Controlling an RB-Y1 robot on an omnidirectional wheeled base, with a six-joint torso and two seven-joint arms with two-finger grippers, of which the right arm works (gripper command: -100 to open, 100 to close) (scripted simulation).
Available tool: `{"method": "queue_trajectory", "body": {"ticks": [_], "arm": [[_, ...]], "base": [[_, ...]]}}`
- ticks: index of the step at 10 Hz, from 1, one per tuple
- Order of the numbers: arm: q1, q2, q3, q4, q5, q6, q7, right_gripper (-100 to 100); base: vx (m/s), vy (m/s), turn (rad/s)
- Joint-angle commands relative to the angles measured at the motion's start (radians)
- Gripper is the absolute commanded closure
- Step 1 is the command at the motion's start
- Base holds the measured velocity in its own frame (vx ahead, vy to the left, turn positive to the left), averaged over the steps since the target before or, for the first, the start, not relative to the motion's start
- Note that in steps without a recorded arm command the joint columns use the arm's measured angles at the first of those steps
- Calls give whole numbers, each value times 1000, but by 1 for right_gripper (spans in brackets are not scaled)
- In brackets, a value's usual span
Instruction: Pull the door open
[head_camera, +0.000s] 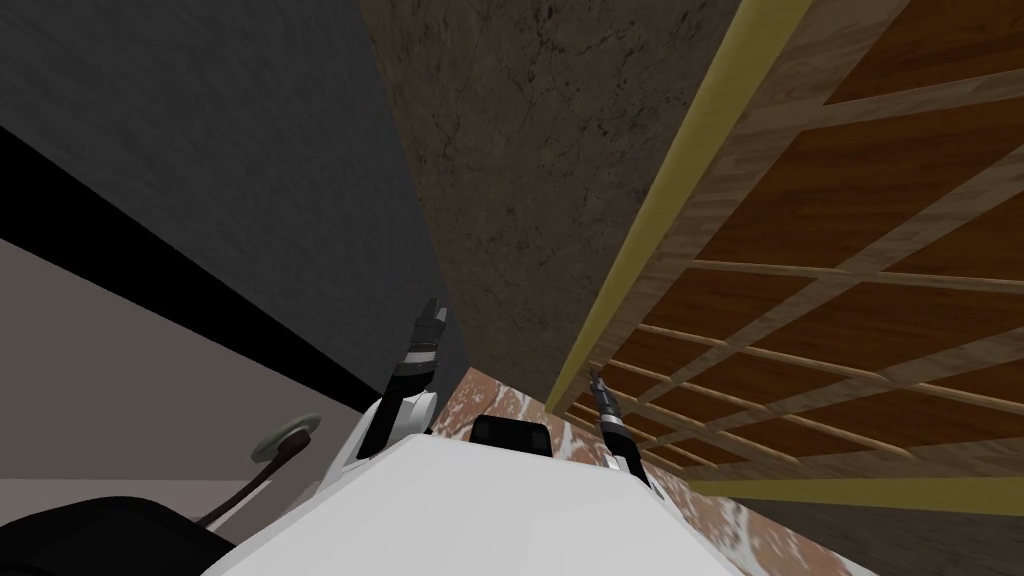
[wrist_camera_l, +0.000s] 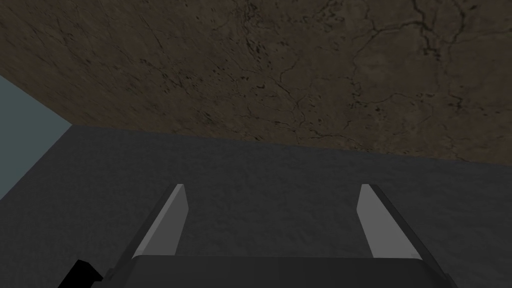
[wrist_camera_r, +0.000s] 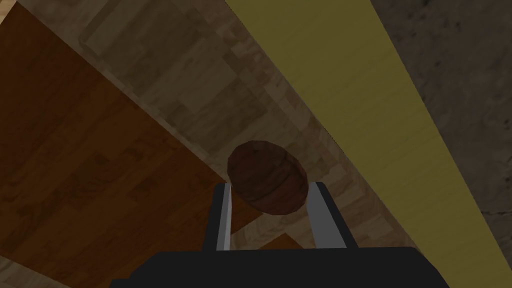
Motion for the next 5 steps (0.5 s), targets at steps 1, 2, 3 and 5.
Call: {"method": "queue_trajectory", "body": {"ticks": [1, 2, 3, 5], "arm": [[1, 2, 3, -1, -4, 1, -40, 100], [1, 1, 6, -2, -12, 2, -74, 100], [14, -7, 4, 0, -3, -11, -21, -100], [28, -16, 4, 0, 3, -25, 16, -100]], "base": [[-38, -12, 25], [-31, -13, 42], [-13, 16, -22], [9, 49, -45]]}}
